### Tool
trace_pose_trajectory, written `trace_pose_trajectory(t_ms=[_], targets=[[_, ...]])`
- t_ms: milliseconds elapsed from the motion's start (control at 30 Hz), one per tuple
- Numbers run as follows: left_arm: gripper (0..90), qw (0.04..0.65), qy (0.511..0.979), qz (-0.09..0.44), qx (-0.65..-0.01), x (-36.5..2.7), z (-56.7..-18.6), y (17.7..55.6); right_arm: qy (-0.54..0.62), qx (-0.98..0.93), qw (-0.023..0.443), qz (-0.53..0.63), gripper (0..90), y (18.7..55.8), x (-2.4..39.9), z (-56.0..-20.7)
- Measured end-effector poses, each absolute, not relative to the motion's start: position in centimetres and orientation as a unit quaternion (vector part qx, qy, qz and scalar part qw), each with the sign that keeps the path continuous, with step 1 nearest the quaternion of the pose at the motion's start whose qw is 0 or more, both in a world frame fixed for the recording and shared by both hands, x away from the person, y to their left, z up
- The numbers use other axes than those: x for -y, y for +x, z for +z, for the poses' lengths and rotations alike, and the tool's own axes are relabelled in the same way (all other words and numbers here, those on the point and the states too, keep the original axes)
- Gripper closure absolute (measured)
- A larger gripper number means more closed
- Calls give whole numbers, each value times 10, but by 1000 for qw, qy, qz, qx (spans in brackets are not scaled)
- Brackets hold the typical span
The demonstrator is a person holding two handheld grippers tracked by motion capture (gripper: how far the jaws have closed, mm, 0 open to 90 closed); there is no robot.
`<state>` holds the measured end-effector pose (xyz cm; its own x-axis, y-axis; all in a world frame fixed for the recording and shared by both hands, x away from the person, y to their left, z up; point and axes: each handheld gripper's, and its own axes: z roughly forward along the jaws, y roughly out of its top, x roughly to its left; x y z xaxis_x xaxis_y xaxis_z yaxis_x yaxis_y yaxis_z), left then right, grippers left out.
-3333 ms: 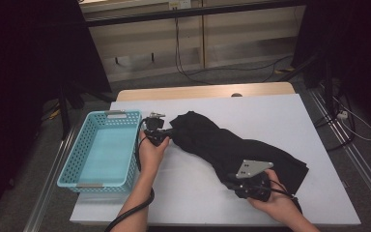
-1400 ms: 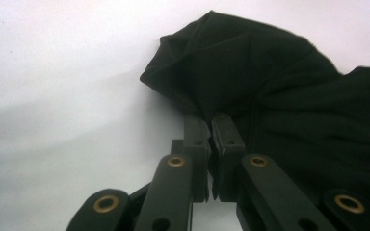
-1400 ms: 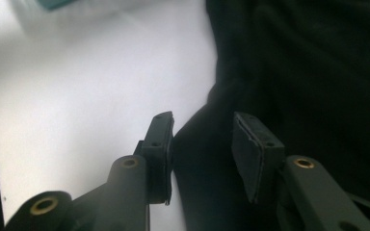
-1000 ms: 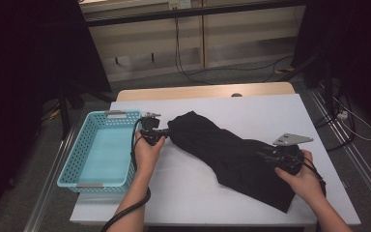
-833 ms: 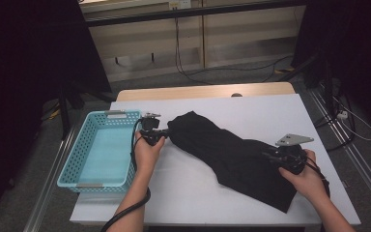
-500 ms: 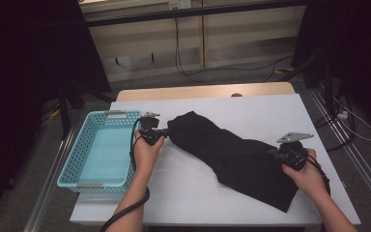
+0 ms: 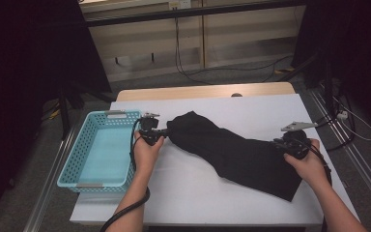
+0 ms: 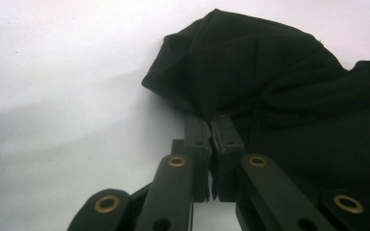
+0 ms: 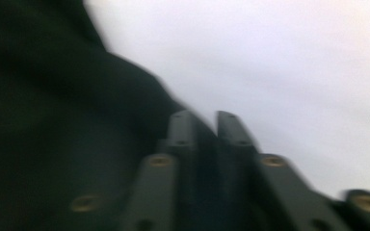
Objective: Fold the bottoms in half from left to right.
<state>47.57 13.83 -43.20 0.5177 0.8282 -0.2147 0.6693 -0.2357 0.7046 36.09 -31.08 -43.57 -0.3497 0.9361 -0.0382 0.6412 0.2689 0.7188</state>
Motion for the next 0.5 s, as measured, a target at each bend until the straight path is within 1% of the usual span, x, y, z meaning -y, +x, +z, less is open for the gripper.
trace_pose_trajectory(t_ms=[33, 100, 133, 200, 233, 433, 500], targets=[[868, 391, 779, 100, -480, -138, -432, 476, 526, -751, 234, 323, 666, 359, 315, -434], [865, 393, 779, 99, -479, -139, -431, 475, 538, -740, 226, 334, 646, 353, 325, -431], [863, 394, 778, 98, -479, -139, -431, 475, 541, -735, 230, 338, 629, 351, 330, -428], [861, 397, 779, 98, -476, -139, -430, 474, 548, -729, 232, 338, 628, 346, 338, -426], [860, 397, 778, 98, -476, -139, -430, 474, 552, -728, 225, 338, 615, 343, 343, -426], [857, 397, 778, 97, -478, -140, -430, 474, 570, -730, 210, 313, 526, 334, 352, -444], [857, 397, 778, 96, -477, -141, -429, 473, 568, -731, 205, 318, 527, 331, 352, -446]])
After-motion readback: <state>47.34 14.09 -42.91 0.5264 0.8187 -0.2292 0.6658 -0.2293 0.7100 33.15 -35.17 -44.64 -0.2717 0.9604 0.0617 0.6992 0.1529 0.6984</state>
